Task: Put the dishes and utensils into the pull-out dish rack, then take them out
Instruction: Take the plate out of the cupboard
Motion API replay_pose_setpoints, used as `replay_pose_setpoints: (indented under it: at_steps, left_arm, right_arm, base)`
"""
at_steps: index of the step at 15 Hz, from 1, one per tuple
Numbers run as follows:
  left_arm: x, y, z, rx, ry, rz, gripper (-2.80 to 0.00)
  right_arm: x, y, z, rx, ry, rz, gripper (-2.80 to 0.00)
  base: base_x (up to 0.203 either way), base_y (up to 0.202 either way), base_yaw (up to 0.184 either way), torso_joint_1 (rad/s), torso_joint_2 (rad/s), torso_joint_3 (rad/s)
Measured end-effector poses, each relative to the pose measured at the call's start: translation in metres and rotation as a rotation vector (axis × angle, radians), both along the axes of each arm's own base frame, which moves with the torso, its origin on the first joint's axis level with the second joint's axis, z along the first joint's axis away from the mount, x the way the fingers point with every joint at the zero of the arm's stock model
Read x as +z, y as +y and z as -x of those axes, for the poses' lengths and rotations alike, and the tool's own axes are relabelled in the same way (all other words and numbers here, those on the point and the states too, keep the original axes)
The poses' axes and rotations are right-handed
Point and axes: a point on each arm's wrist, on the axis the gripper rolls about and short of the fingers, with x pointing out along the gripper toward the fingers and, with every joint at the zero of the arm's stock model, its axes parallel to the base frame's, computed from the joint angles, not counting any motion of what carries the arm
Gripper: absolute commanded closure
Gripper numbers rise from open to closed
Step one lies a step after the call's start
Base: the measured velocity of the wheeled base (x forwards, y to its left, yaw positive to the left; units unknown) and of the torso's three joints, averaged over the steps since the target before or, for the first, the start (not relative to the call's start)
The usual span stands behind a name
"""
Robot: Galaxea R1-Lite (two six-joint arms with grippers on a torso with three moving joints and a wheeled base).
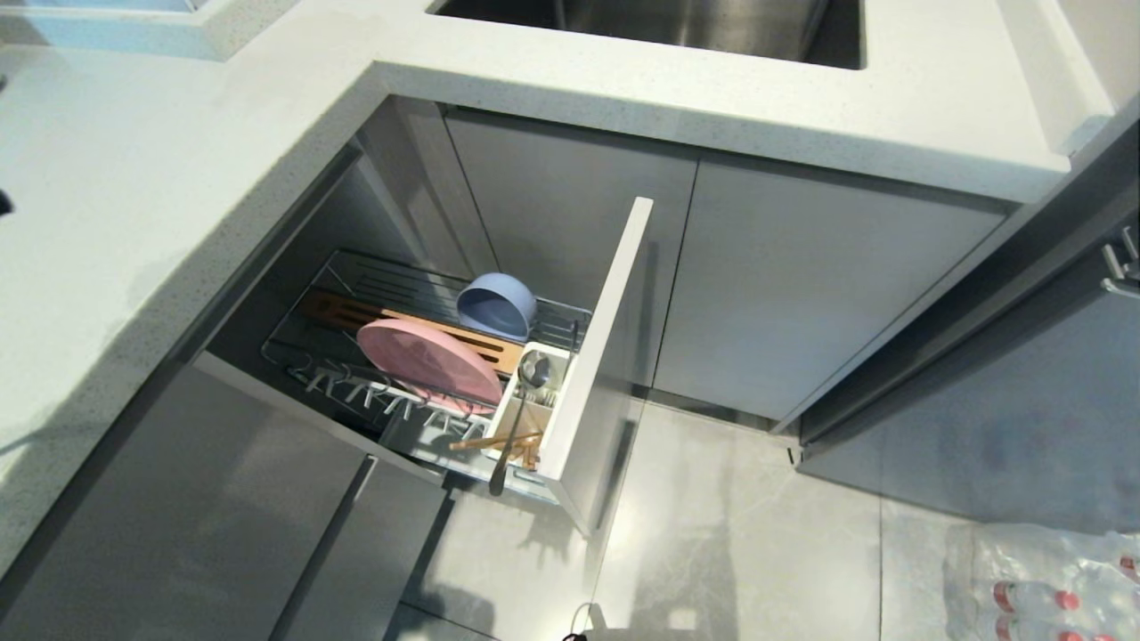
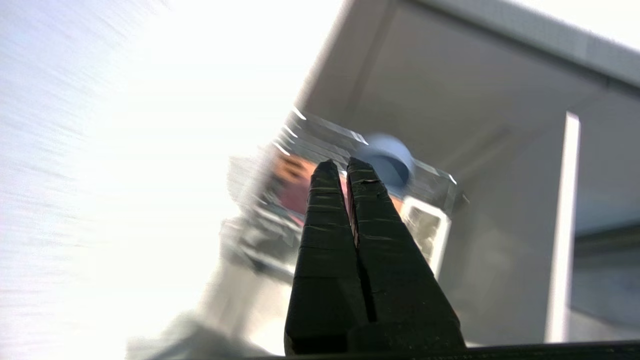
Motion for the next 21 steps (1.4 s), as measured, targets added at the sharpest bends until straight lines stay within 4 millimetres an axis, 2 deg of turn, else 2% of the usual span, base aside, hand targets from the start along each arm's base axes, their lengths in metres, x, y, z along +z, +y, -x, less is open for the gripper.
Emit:
replay_pose_setpoints:
  at_steps: [3, 5, 8, 11, 17, 21]
  left_arm:
    - [0.005, 0.019, 0.045, 0.046, -0.131, -0.046, 0.00]
    - [-0.003, 0.023, 0.073, 0.047, -0.165, -0.066, 0.00]
    - [-0.030, 0.022, 0.109, 0.011, -0.170, -0.092, 0.00]
    - [-0.066, 0.021, 0.133, -0.031, -0.172, -0.104, 0.00]
    - [-0.143, 0.018, 0.142, -0.021, -0.133, -0.115, 0.00]
    - [-0.193, 0.017, 0.124, -0.026, -0.063, -0.124, 0.00]
  right_arm:
    - [0.000, 0.000, 0.000, 0.000, 0.000, 0.000, 0.00]
    - [0.000, 0.000, 0.000, 0.000, 0.000, 0.000, 0.00]
    - [0.000, 0.000, 0.000, 0.000, 0.000, 0.000, 0.00]
    - [0.000, 0.000, 0.000, 0.000, 0.000, 0.000, 0.00]
    - [0.000, 0.000, 0.000, 0.000, 0.000, 0.000, 0.00]
    - [0.000, 0.000, 0.000, 0.000, 0.000, 0.000, 0.00]
  base:
    - [0.000, 0.000, 0.000, 0.000, 0.00, 0.000]
    - [0.000, 0.000, 0.000, 0.000, 0.00, 0.000]
    - [0.000, 0.000, 0.000, 0.000, 0.00, 0.000]
    - [0.000, 0.000, 0.000, 0.000, 0.00, 0.000]
    - [0.000, 0.000, 0.000, 0.000, 0.00, 0.000]
    - [0.000, 0.000, 0.000, 0.000, 0.00, 0.000]
